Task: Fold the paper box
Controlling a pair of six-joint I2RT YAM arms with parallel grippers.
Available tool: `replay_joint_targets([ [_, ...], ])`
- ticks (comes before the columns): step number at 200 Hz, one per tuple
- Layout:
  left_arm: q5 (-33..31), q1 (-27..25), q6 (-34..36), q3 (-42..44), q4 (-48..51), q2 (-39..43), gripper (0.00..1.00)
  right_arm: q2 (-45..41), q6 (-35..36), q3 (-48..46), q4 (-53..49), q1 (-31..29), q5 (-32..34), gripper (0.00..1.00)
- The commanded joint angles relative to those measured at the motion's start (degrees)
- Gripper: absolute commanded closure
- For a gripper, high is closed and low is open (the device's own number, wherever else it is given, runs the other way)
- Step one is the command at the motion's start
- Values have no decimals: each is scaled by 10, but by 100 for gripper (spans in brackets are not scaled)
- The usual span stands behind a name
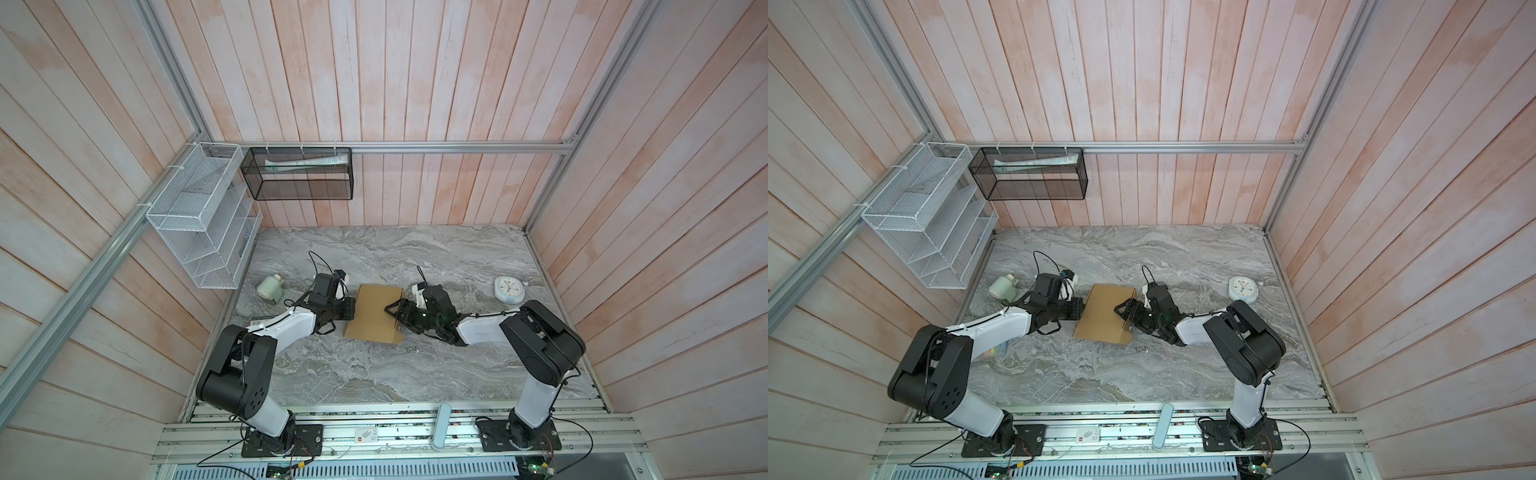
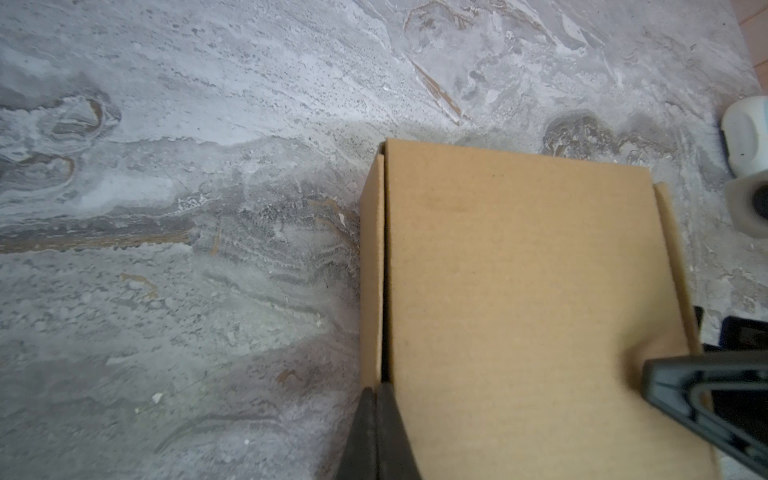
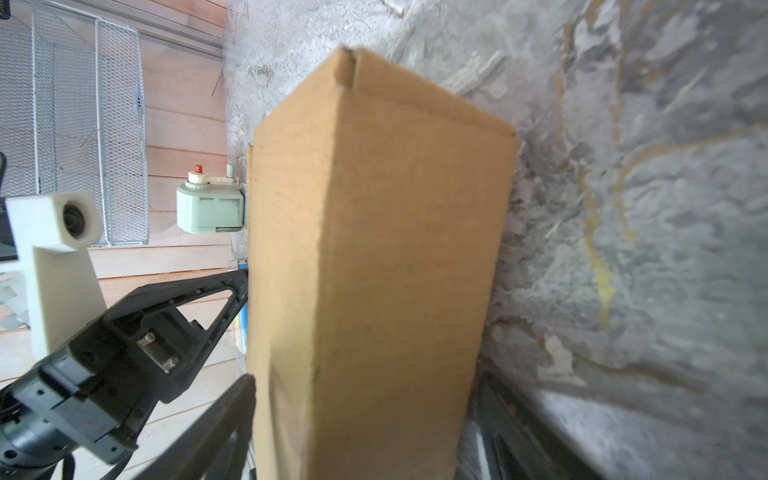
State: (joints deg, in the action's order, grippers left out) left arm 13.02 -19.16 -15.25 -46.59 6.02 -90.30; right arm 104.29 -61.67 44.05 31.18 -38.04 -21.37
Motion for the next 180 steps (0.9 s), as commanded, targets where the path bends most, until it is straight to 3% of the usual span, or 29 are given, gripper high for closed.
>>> replay_joint_targets([
  [1, 2, 3, 2, 14, 19, -8, 100, 12, -10, 16, 25, 4, -20, 17],
  [71, 12, 3, -2, 4, 6, -20, 100, 29, -17, 43, 38, 7, -42, 26],
  [180, 30, 3, -6, -26, -8, -49, 100, 61, -33, 94, 37, 8, -64, 29],
])
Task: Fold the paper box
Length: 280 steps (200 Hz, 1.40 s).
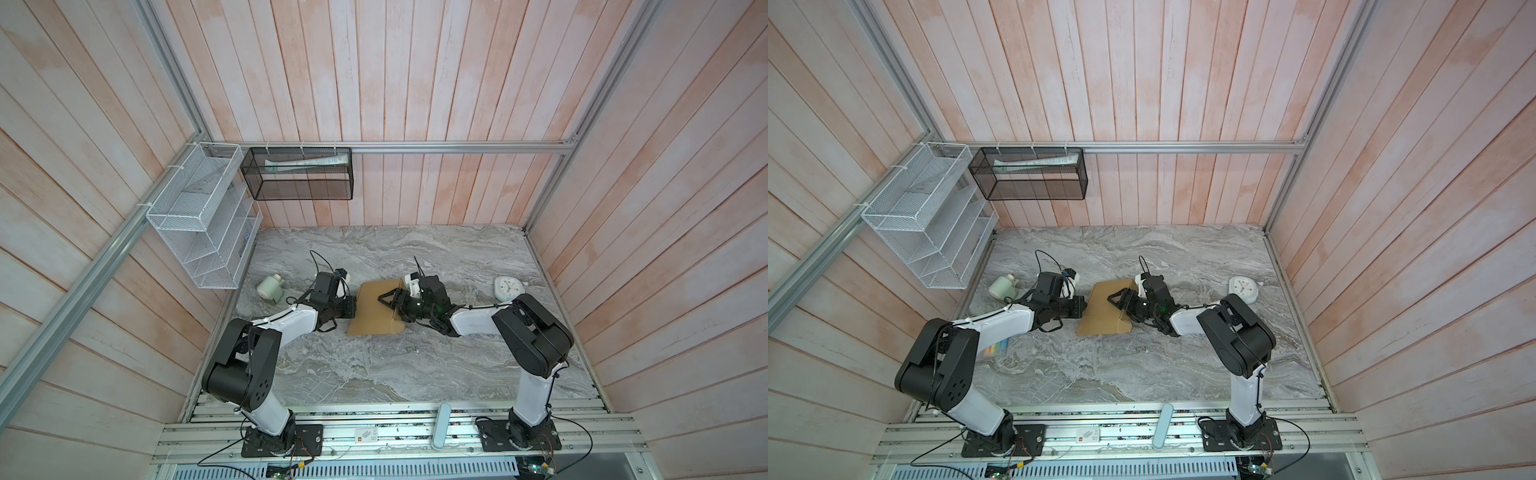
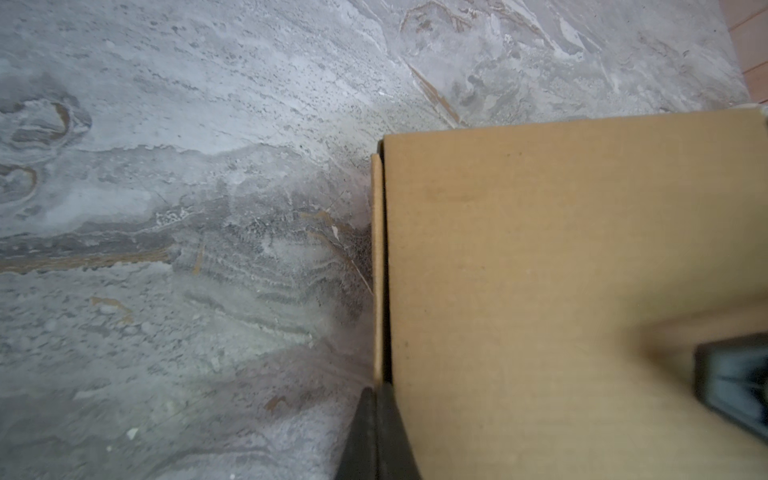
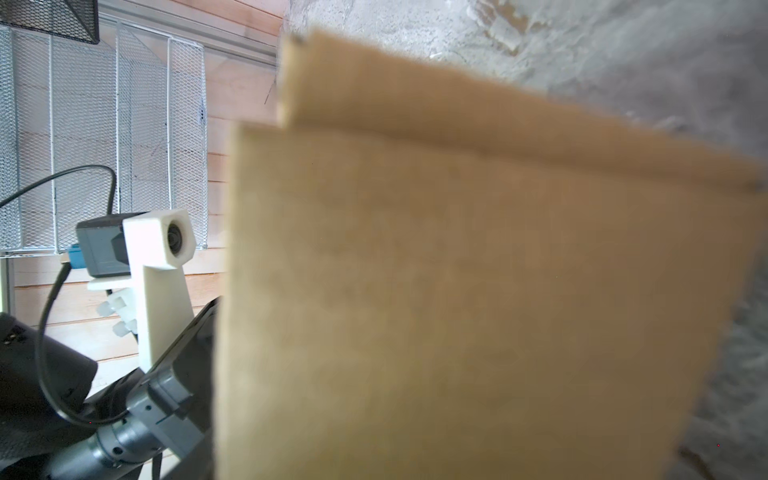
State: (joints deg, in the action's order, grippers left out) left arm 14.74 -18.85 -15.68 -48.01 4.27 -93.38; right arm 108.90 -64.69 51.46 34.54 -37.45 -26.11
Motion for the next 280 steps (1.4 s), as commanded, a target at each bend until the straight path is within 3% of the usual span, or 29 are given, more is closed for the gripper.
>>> replay_joint_targets([
  [1, 13, 0, -2, -12, 9, -18, 100, 15, -3, 20, 3, 2, -17, 29],
  [115, 22, 0, -4, -29, 8, -23, 100, 30, -6, 40, 0, 3, -23, 37],
  [200, 9, 0, -14, -30, 12, -3, 92, 21, -1, 36, 3, 3, -24, 42],
  [280, -23, 6, -28, -55, 52, 51, 77, 14, -1, 25, 22, 5, -26, 44],
])
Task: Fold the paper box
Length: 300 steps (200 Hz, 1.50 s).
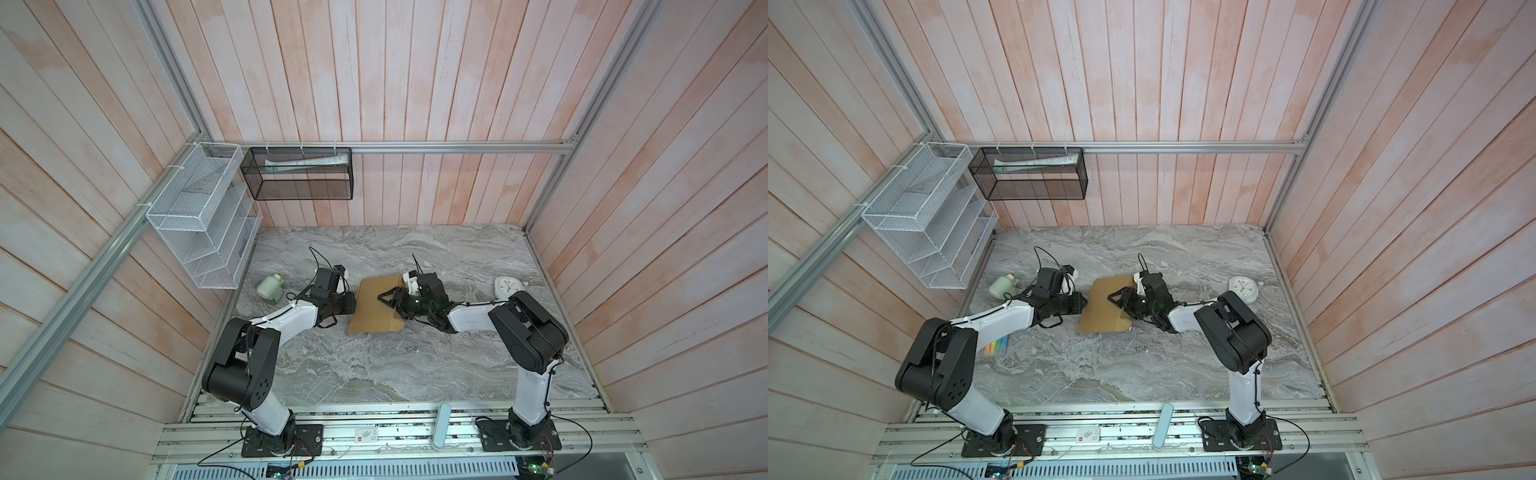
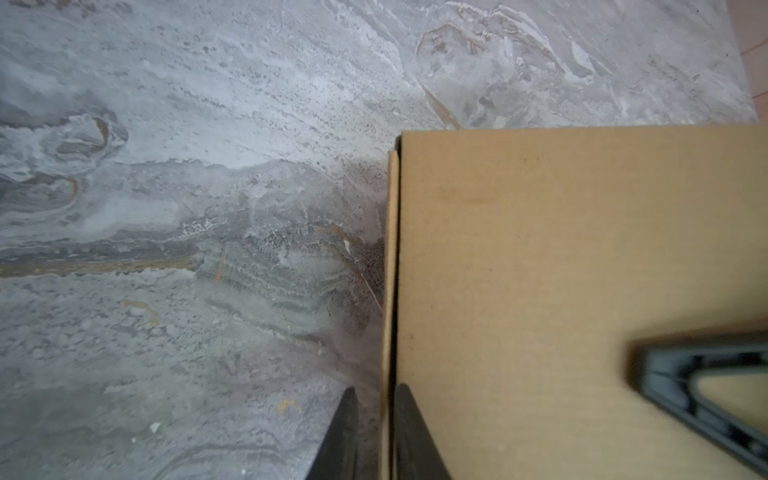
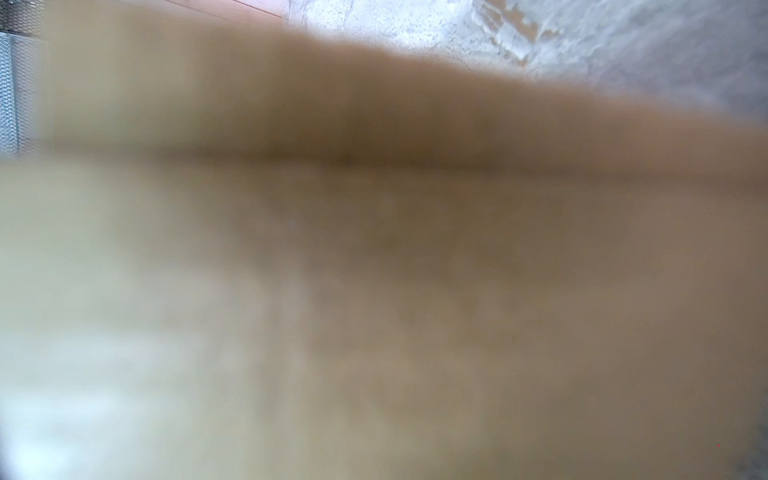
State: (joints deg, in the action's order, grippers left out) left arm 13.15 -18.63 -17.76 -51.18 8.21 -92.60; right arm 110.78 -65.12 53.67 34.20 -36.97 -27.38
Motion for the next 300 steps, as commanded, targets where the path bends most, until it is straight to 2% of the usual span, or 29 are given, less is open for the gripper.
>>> replay_joint_targets([
  [1, -7, 4, -7, -23, 13, 44, 77, -5, 4, 4, 25, 0, -14, 44],
  [31, -6, 23, -19, -17, 15, 93, 67, -12, 15, 15, 10, 5, -18, 44],
  [102, 75, 97, -48, 11, -10, 173, 52, -41, 48, 33, -32, 24, -30, 45],
  [134, 108, 115, -52, 15, -19, 190, 49, -65, 82, 42, -72, 34, -40, 46],
  [157, 160, 132, -66, 22, -48, 197, 47, -90, 107, 44, -103, 47, -50, 46],
  [218, 314, 164, -120, 37, -144, 173, 42, -140, 154, 42, -160, 84, -81, 46],
  [266, 392, 165, -157, 53, -231, 126, 33, -147, 182, 61, -196, 108, -117, 46],
  [300, 422, 163, -193, 61, -308, 91, 28, -144, 204, 88, -226, 115, -142, 46],
])
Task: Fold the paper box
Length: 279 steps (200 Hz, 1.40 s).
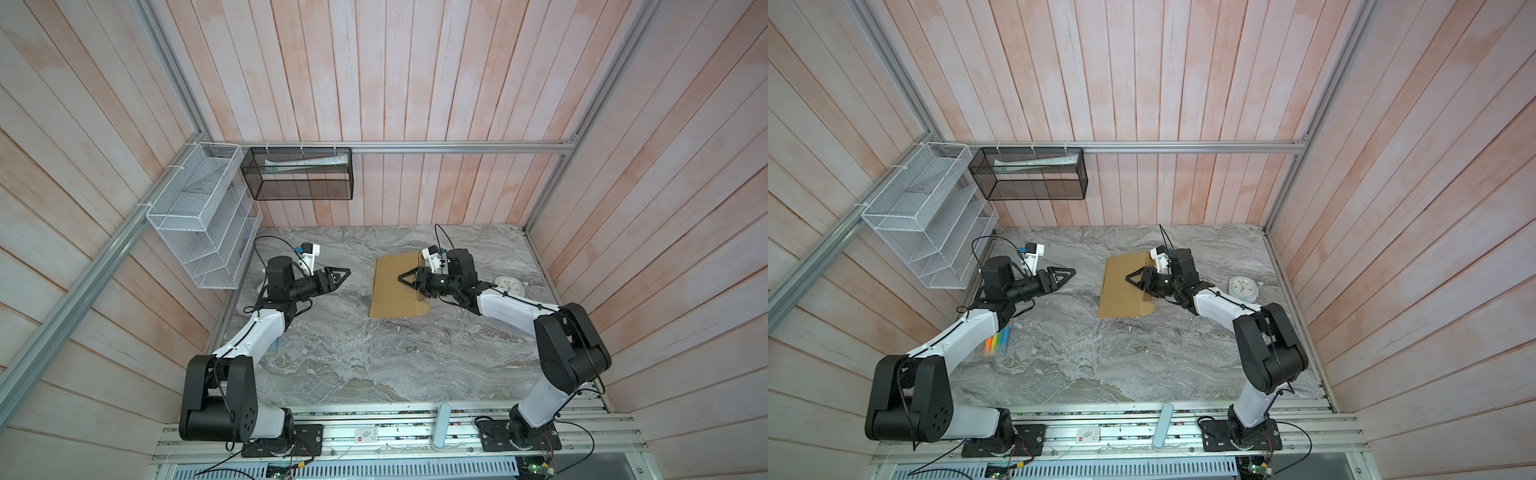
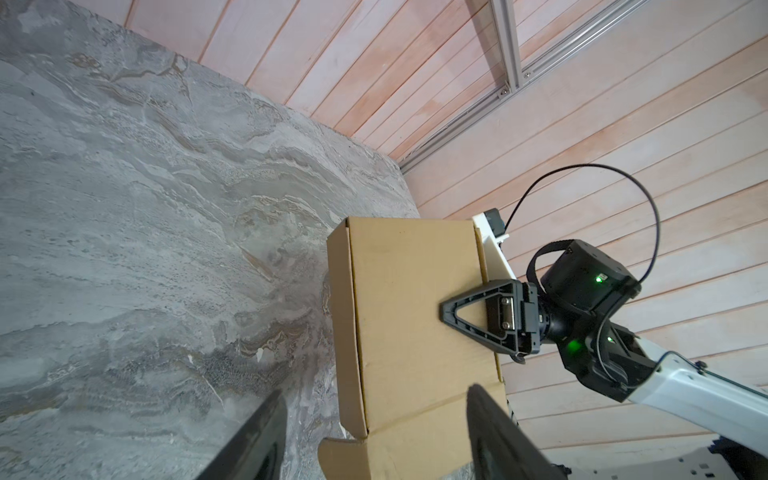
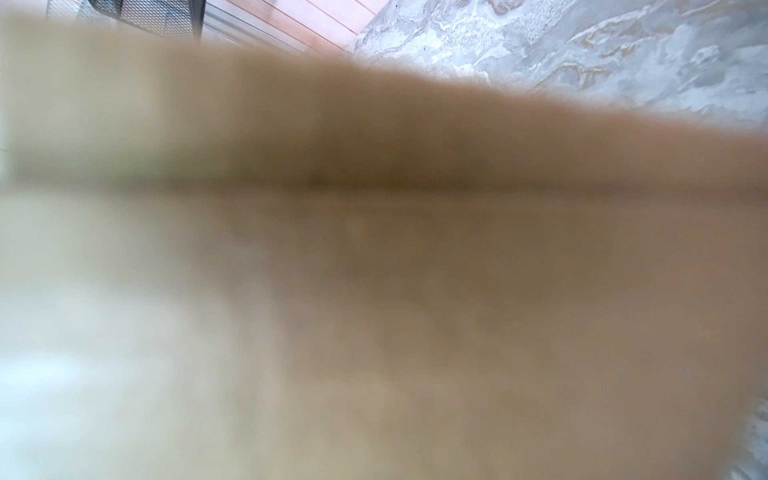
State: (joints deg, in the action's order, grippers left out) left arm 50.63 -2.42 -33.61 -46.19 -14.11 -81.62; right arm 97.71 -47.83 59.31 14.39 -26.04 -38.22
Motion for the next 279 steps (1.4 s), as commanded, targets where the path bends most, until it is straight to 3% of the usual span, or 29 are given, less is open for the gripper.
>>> replay_joint_targets([
  [1, 48, 0, -36, 11, -87, -21, 27, -13, 32, 32, -28, 5, -34, 46],
  [131, 133, -36, -171, -21, -281, -124, 10, -31, 34, 63, 5, 12, -103, 46],
  [166, 147, -38, -216, -23, -333, -140, 0, -37, 28, 64, 21, 13, -124, 47],
  [215, 158, -44, -254, -36, -366, -159, 0, -54, 27, 62, 32, 13, -141, 47],
  [279, 177, -51, -360, -47, -480, -193, 1, -60, 6, 54, 77, 13, -162, 46],
])
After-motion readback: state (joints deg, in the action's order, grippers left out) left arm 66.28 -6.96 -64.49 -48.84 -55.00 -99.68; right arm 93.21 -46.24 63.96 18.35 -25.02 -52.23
